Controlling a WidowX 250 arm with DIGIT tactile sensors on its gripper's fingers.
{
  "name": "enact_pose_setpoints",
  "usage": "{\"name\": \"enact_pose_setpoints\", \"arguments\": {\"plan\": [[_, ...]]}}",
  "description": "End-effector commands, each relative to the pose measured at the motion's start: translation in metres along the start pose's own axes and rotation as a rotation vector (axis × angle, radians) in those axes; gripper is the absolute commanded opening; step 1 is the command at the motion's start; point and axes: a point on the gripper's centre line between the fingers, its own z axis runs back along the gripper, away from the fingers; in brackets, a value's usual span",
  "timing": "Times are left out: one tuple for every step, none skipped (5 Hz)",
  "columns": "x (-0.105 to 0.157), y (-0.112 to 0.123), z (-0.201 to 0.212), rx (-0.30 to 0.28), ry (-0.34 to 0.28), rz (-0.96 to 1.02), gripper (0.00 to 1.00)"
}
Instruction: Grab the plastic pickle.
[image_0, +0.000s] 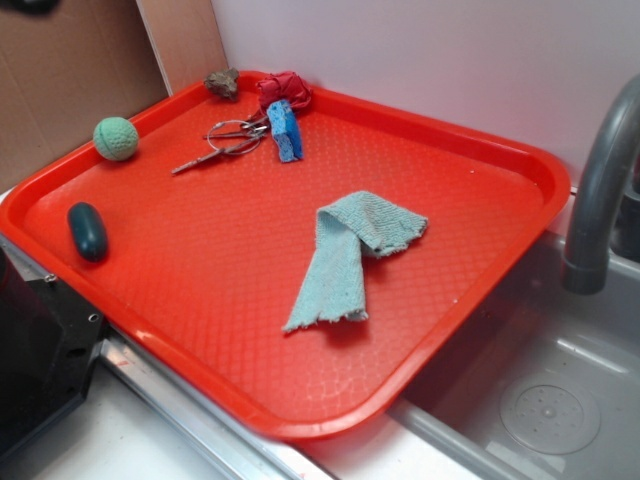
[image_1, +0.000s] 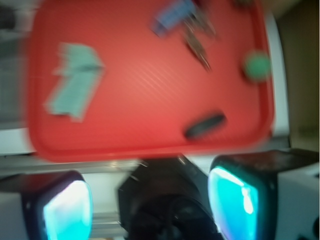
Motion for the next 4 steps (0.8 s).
{"name": "enact_pose_setpoints", "arguments": {"plan": [[0.051, 0.062, -0.087, -0.046, -0.015, 0.478, 1.0], [0.051, 0.051, -0.135, 0.027, -0.134, 0.585, 1.0], [0.044, 0.029, -0.143, 0.025, -0.181, 0.526, 1.0], [0.038, 0.023, -0.145, 0.021, -0.208, 0.471, 1.0]]}}
